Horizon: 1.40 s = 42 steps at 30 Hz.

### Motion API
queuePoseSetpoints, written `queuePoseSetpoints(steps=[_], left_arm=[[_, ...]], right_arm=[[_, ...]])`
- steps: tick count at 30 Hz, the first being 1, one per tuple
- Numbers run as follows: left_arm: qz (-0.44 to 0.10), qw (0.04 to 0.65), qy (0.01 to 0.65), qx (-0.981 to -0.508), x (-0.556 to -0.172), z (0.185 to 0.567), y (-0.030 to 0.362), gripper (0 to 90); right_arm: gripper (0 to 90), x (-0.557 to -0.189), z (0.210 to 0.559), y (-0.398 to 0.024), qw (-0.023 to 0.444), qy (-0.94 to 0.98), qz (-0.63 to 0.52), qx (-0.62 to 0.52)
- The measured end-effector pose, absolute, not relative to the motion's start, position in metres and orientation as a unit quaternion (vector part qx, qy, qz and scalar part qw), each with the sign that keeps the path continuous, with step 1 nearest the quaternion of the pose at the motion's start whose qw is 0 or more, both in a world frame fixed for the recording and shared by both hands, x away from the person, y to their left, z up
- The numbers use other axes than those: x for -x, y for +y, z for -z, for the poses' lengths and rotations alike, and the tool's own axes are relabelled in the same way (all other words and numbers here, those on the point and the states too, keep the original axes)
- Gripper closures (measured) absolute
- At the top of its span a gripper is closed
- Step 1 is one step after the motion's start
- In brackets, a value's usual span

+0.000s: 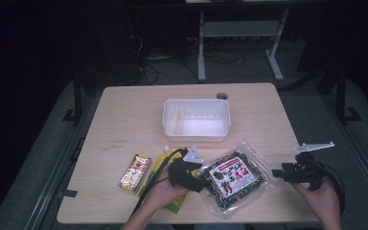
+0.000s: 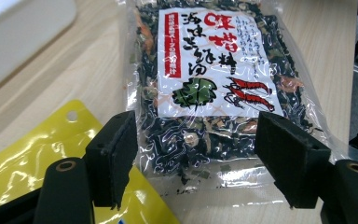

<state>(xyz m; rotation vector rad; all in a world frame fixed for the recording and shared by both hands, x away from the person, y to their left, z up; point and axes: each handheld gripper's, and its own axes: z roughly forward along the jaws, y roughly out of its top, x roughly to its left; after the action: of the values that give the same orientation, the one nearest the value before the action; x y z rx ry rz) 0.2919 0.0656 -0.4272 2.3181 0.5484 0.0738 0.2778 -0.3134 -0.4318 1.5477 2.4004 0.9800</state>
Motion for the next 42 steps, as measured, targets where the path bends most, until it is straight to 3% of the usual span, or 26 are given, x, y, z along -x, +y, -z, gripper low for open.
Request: queuePoseSetpoints(steps=[24, 27, 35, 42], left_arm=[[-0.017, 0.325, 0.209, -0.922, -0.295, 0.449, 0.044, 31.4], [-0.017, 0.324, 0.207, -0.923, -0.296, 0.449, 0.044, 31.5], [-0.016, 0.33, 0.214, -0.919, -0.301, 0.448, 0.046, 28.2], [0.002, 0.341, 0.226, -0.912, -0.311, 0.446, 0.045, 22.2]], right_arm=[[71.3, -0.282, 0.454, -0.327, -0.024, 0.777, -0.319, -0.542], [87.4, -0.282, 0.454, -0.331, -0.03, 0.774, -0.33, -0.539], [89.8, -0.279, 0.445, -0.332, -0.024, 0.774, -0.346, -0.53], [89.8, -0.27, 0.417, -0.327, 0.02, 0.787, -0.344, -0.512]])
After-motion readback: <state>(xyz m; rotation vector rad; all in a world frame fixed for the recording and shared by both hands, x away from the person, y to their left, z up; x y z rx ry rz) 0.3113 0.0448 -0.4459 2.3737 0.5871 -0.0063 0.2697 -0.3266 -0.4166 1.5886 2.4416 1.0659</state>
